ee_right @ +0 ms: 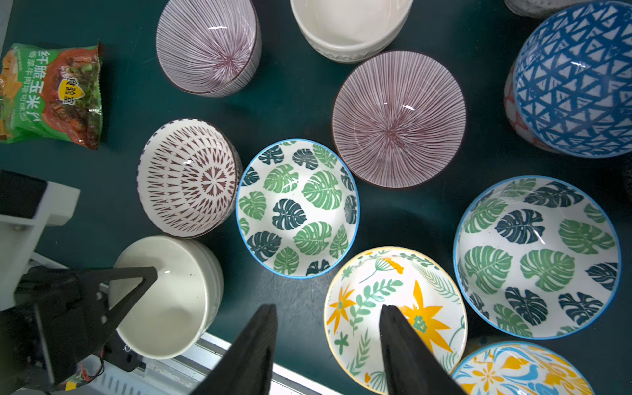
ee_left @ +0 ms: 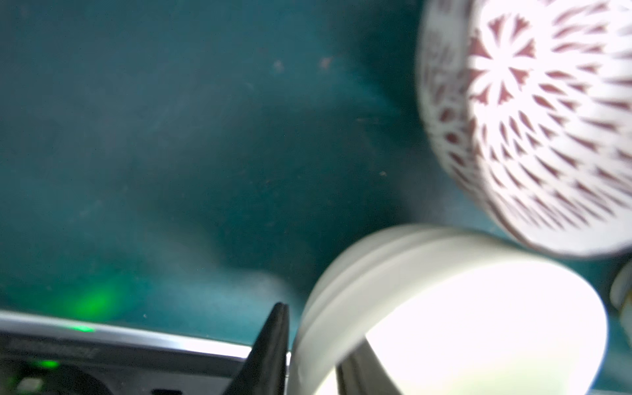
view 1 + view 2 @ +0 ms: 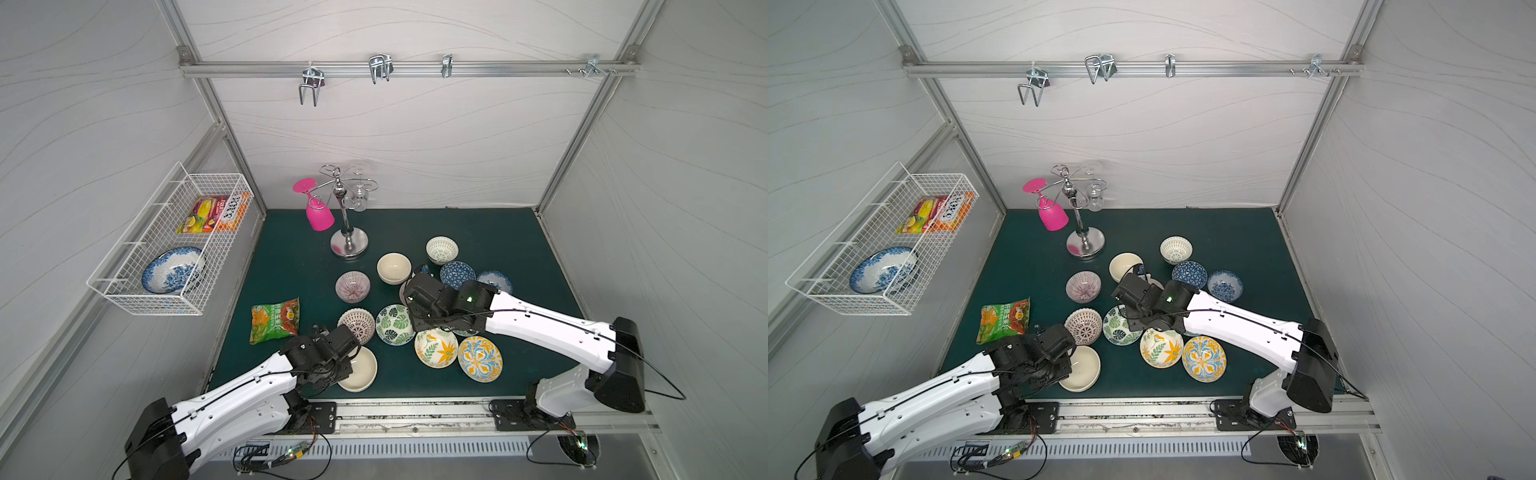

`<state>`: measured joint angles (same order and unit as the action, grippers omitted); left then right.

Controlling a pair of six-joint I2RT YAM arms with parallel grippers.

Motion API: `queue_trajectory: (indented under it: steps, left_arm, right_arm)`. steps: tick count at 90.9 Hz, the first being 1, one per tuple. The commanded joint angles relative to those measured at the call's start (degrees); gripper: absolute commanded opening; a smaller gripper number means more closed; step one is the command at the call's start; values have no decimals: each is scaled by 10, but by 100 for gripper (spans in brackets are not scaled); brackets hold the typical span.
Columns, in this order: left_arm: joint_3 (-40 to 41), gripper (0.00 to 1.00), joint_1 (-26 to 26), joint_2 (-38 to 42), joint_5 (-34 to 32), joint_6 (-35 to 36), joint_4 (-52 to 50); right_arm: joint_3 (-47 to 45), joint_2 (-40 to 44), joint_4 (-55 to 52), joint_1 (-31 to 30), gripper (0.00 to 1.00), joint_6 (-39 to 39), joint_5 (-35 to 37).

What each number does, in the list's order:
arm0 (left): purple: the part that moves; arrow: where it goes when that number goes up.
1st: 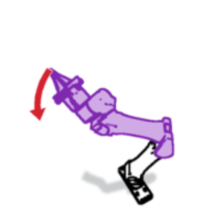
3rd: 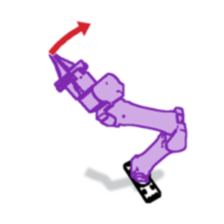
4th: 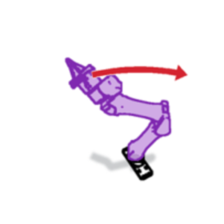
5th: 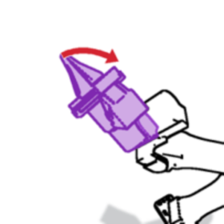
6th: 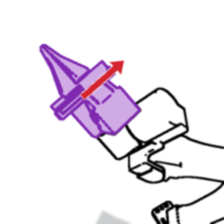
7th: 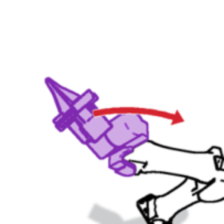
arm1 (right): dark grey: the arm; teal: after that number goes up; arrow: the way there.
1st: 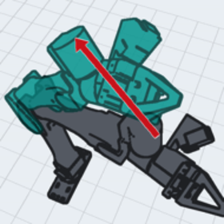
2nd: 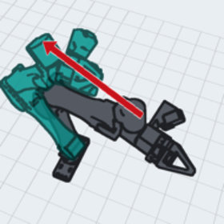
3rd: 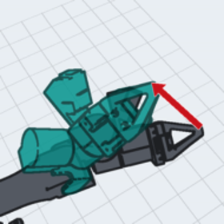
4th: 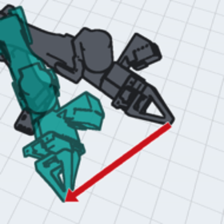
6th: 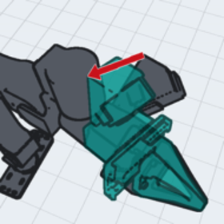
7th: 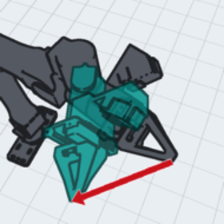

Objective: Stack the bowls
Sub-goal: Pick up the bowl from the center of the board.

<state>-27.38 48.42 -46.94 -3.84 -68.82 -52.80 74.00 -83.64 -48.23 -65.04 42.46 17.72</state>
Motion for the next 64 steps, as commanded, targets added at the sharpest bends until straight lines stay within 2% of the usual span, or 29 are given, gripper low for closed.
queue_trajectory:
  steps: [1, 18, 29, 41, 52, 64]
  left_arm:
    - [-23, 17, 1, 32, -16, 7, 0]
    - [-37, 0, 2, 53, -2, 26, -9]
    - [-41, 0, 8, 52, 28, 33, 18]
    - [-76, 0, 44, 32, 34, 29, 16]
    - [-149, 0, 80, -15, 15, 32, -6]
    - [-255, 0, 69, -81, -20, 70, -39]
  right_arm:
    - [-18, 14, 20, 14, 52, 4, -5]
    - [-33, 28, 29, 36, 53, -8, -9]
    - [-48, 47, 48, 65, 53, -12, -36]
    - [-57, 75, 57, 98, 54, -16, -58]
    - [-58, 92, 54, 123, 54, -30, -70]
    - [-64, 108, 52, 160, 56, -47, -82]
